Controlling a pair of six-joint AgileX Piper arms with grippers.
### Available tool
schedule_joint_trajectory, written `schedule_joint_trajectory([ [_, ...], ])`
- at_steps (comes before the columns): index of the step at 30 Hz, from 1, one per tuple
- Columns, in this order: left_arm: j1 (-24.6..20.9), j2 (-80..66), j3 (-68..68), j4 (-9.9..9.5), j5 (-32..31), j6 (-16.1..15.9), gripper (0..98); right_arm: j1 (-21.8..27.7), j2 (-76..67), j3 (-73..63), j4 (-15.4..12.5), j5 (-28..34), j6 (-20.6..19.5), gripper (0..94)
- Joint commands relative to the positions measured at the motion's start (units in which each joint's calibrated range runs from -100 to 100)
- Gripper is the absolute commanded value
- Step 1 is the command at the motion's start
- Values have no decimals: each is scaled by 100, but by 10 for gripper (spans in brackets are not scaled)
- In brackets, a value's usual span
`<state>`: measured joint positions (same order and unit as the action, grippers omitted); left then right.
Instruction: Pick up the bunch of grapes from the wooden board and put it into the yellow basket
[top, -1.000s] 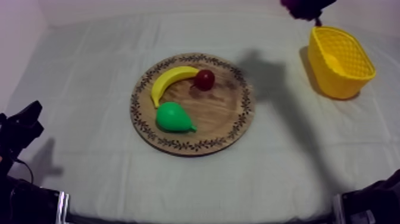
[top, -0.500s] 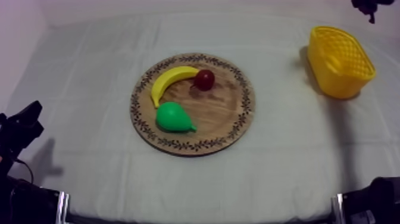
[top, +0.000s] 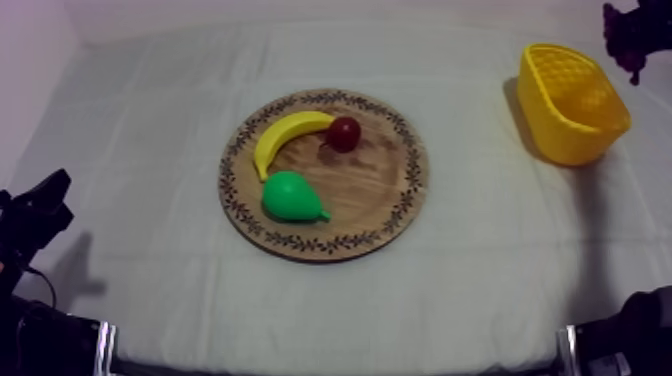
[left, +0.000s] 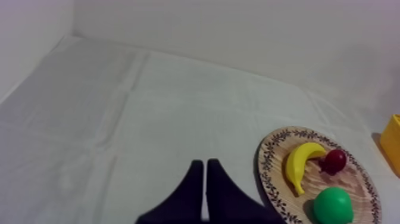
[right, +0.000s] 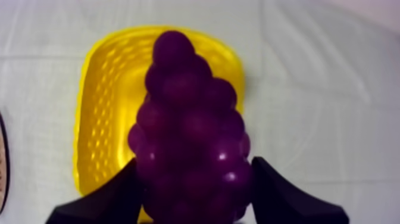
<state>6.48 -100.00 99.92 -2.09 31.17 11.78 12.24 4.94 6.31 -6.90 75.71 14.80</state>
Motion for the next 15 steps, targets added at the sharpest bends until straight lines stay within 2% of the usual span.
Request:
schedule_joint_trajectory([
  [1,0,0,-3,-3,-5,1,1,-34,203,-6,-54,241,17,308],
  [6,0,0,-3,-3,-5,1,1,-137,636,-86,-134,449,-22,312],
  [15,0,0,-3,-3,-5,1,1,-271,1558,-527,-101,727,-242,322],
])
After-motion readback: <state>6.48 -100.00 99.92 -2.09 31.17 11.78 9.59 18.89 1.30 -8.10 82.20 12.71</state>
